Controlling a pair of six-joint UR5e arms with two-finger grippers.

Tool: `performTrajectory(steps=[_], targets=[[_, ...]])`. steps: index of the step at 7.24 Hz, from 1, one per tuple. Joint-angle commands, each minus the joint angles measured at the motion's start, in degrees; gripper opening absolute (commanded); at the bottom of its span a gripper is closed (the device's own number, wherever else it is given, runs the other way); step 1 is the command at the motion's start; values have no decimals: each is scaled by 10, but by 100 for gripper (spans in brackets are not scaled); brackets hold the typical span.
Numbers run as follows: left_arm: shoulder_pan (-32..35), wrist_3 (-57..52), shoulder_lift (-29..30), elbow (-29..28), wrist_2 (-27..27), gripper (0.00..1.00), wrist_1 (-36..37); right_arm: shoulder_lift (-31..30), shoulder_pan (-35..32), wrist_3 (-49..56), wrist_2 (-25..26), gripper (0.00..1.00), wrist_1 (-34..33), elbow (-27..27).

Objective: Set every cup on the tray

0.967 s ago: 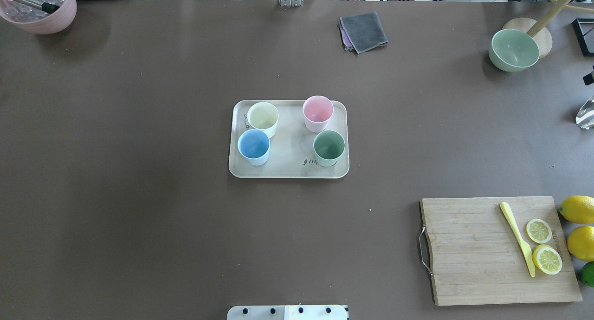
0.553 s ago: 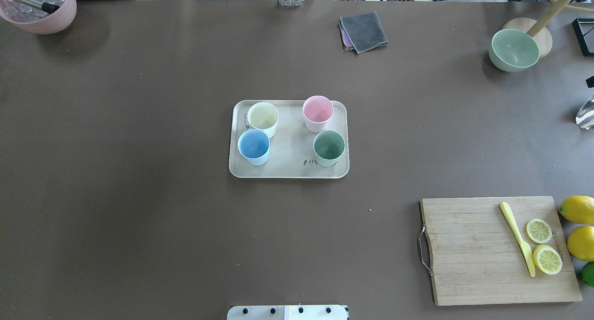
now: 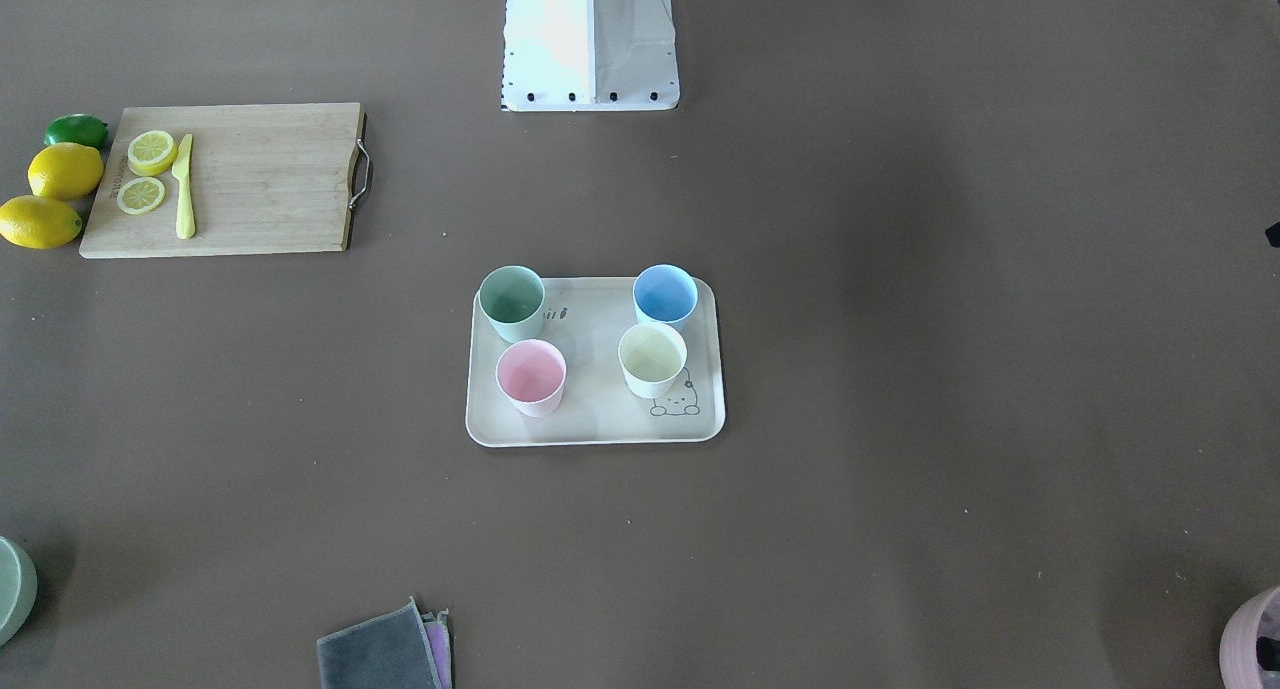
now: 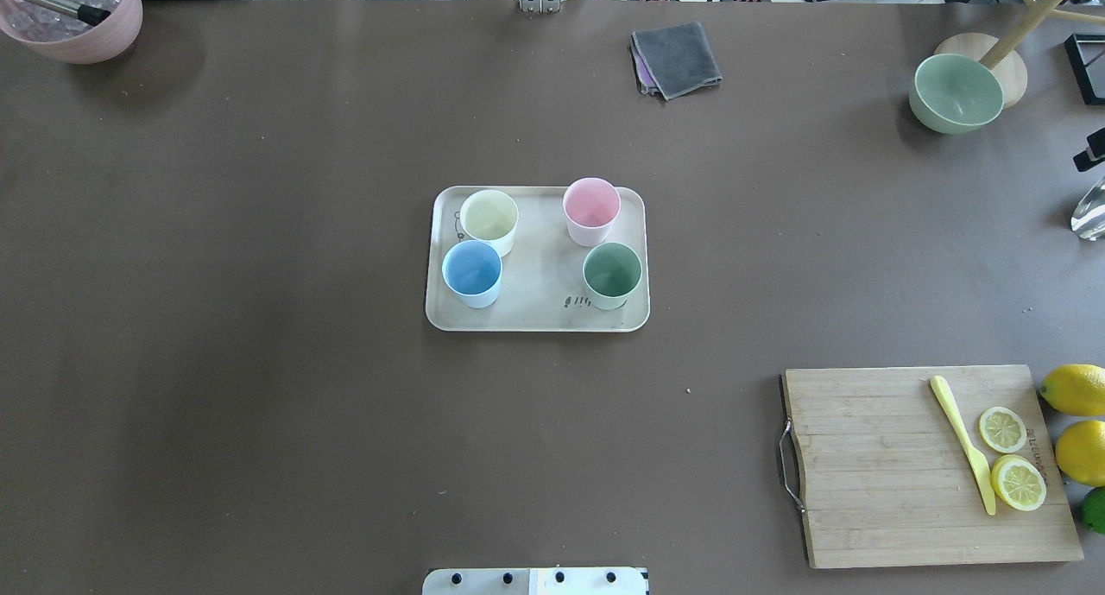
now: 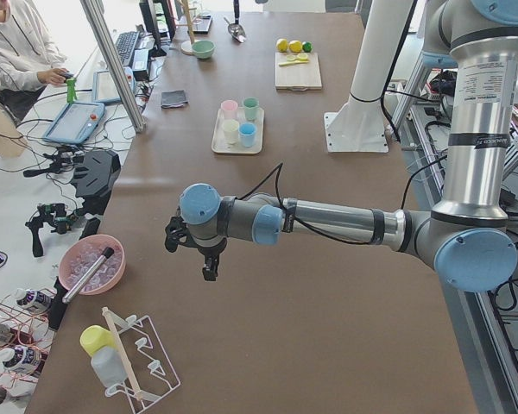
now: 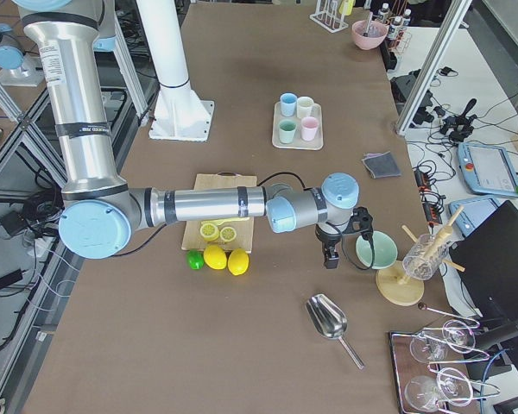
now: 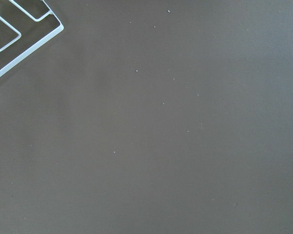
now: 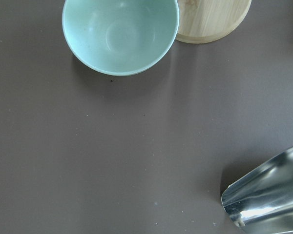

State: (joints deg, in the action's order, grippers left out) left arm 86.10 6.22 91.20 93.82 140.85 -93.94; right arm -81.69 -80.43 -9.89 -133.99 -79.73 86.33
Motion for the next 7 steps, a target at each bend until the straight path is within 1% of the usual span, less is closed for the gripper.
performTrajectory(steps=[1,2,3,4,7], targets=[[3,-1,-3,-7,-1,98,-8,-1,-16,31,7,100,-81,49],[11,-2,2,-6,-1,98,-8,-20,-21,49,19,100,-104,73],[13,-2,5,-8,-14,98,-7,-29,-22,81,16,100,-105,71],[16,-2,5,-2,-36,98,-8,-33,-31,81,11,100,-105,75],[21,-2,6,0,-37,98,-8,-44,-31,82,7,100,-99,75]])
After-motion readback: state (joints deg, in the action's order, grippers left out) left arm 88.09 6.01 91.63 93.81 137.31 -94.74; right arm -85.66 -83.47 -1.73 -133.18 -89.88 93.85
